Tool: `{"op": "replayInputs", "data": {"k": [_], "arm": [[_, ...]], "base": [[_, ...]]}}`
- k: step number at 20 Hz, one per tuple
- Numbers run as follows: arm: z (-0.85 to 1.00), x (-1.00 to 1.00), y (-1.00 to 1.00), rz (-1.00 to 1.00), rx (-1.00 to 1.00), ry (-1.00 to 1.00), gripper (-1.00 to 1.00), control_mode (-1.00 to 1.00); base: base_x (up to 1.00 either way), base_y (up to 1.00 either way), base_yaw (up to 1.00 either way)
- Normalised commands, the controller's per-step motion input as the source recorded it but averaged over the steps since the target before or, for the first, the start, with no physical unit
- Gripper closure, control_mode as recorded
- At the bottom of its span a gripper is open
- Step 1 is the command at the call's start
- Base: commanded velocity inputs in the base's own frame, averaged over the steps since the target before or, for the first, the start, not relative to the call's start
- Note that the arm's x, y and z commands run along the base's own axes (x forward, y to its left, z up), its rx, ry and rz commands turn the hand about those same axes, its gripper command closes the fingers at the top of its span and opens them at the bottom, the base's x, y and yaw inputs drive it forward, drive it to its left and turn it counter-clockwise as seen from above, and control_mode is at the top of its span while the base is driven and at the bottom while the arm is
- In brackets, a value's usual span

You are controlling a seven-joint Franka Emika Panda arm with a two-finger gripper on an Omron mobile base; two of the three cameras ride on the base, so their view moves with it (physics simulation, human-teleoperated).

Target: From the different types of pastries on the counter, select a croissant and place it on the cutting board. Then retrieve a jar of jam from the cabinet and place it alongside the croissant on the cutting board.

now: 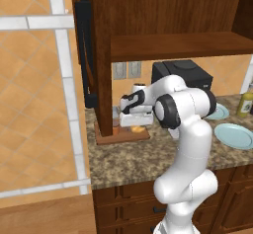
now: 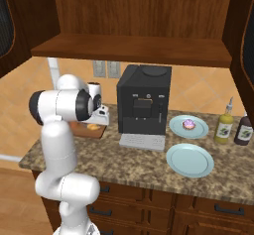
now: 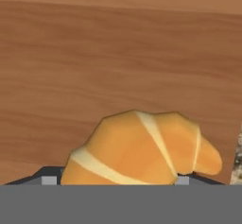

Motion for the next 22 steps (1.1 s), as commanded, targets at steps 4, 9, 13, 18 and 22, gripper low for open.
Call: {"op": "replayInputs", "data": {"k": [4,9,13,18,22], "arm": [[0.42,0.0,0.0,0.0,0.0,-0.04,-1.0,-1.0],[0.59,0.0,0.01,0.0,0.01,-0.04,-1.0,-1.0],[0.02,-0.18,0.0,-0.05,0.0,-0.01,-1.0,-1.0],[-0.62,-0.83,0.0,-0.16,0.0,-0.05,-1.0,-1.0],[-0.52,-1.0,0.0,-0.15,0.0,-0.16,-1.0,-1.0]], "base": [[0.0,0.0,0.0],[0.0,0.0,0.0],[0.0,0.0,0.0],[0.0,0.0,0.0],[0.0,0.0,0.0]]}}
